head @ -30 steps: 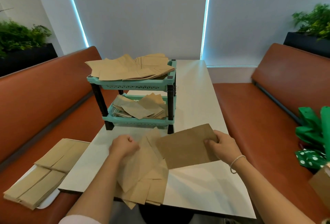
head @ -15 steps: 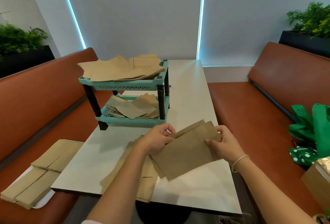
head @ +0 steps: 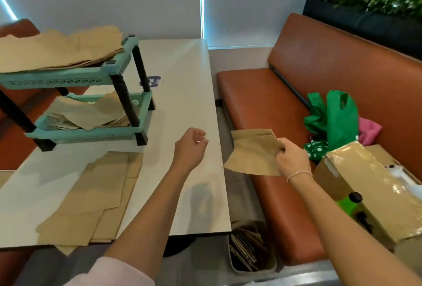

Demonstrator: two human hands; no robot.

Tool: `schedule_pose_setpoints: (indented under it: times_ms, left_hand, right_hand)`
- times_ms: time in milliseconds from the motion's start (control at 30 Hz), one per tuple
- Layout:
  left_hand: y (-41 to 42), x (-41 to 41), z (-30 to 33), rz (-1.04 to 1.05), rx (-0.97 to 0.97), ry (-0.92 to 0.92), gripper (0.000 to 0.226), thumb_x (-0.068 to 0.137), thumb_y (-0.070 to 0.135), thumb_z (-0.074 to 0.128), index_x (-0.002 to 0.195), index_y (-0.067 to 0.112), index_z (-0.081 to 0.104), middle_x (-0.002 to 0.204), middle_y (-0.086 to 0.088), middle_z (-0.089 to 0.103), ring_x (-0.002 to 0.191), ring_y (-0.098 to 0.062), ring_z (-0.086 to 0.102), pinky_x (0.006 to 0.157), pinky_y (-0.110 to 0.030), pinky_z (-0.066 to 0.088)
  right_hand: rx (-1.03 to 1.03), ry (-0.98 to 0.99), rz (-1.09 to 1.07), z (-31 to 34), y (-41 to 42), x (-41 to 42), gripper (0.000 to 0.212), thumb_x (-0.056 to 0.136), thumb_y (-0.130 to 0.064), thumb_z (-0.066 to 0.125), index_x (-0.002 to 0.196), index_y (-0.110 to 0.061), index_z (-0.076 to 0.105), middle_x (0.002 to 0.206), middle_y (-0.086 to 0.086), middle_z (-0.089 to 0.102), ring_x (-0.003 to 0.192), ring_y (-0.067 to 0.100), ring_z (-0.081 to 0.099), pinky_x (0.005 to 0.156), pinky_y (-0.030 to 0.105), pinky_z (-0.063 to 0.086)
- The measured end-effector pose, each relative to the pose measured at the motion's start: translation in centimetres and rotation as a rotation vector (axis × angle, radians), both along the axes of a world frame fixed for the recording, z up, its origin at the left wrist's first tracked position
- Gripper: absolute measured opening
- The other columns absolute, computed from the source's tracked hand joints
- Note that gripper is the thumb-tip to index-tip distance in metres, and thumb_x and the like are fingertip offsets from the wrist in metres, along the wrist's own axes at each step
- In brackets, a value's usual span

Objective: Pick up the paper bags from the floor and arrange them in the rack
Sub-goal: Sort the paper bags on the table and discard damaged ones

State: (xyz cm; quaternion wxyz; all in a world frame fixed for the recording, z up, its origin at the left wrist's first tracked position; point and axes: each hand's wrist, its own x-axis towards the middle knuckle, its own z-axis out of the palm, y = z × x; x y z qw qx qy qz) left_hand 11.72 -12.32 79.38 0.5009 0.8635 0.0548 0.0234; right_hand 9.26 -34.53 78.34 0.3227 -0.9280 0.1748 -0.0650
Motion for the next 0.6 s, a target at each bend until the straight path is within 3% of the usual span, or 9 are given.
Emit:
schedule_pose_setpoints:
  times_ms: [167, 300, 433, 600]
  left_hand:
    - [-4.2, 0.1, -2.3, -0.04, 0.051, 0.03, 0.014, 0.093, 0.018, 0.054, 0.108, 0.018, 0.057, 0.099, 0.008, 0.057, 0.089, -0.008, 0.052, 0.078, -0.017, 0.037]
    - [-5.9, 0.4, -3.9, -0.034, 0.12, 0.009, 0.013, 0.093, 0.018, 0.055, 0.105, 0.019, 0.059, 0.097, 0.011, 0.059, 0.084, -0.003, 0.051, 0.062, -0.003, 0.035]
    - [-6.5, 0.8, -5.3, 0.003, 0.13, -0.008, 0.008, 0.093, 0.019, 0.056, 0.098, 0.025, 0.058, 0.09, 0.018, 0.057, 0.082, 0.002, 0.053, 0.069, -0.006, 0.036]
    - [-6.5, 2.3, -6.3, 0.026, 0.154, -0.028, 0.009, 0.091, 0.017, 0.056, 0.096, 0.024, 0.06, 0.083, 0.023, 0.057, 0.077, 0.01, 0.052, 0.068, 0.002, 0.036]
  right_hand:
    - [-0.081, 0.204, 0.023, -6.5, -3.2, -0.7, 0.046, 0.089, -0.006, 0.038, 0.124, -0.03, 0.056, 0.119, 0.011, 0.062, 0.109, 0.034, 0.056, 0.088, 0.036, 0.045]
    - [-0.148, 0.418, 0.133, -12.9, -4.3, -1.2, 0.045, 0.089, -0.007, 0.038, 0.123, -0.03, 0.056, 0.118, 0.008, 0.062, 0.108, 0.03, 0.058, 0.088, 0.036, 0.047]
    - [-0.182, 0.557, 0.242, -18.6, -3.8, -1.8, 0.04, 0.09, -0.009, 0.038, 0.122, -0.025, 0.056, 0.117, 0.009, 0.063, 0.108, 0.03, 0.059, 0.086, 0.033, 0.047]
    - [-0.197, 0.68, 0.309, -24.3, -3.3, -2.1, 0.04, 0.091, -0.009, 0.035, 0.124, -0.021, 0.054, 0.115, 0.01, 0.063, 0.106, 0.03, 0.06, 0.087, 0.035, 0.048]
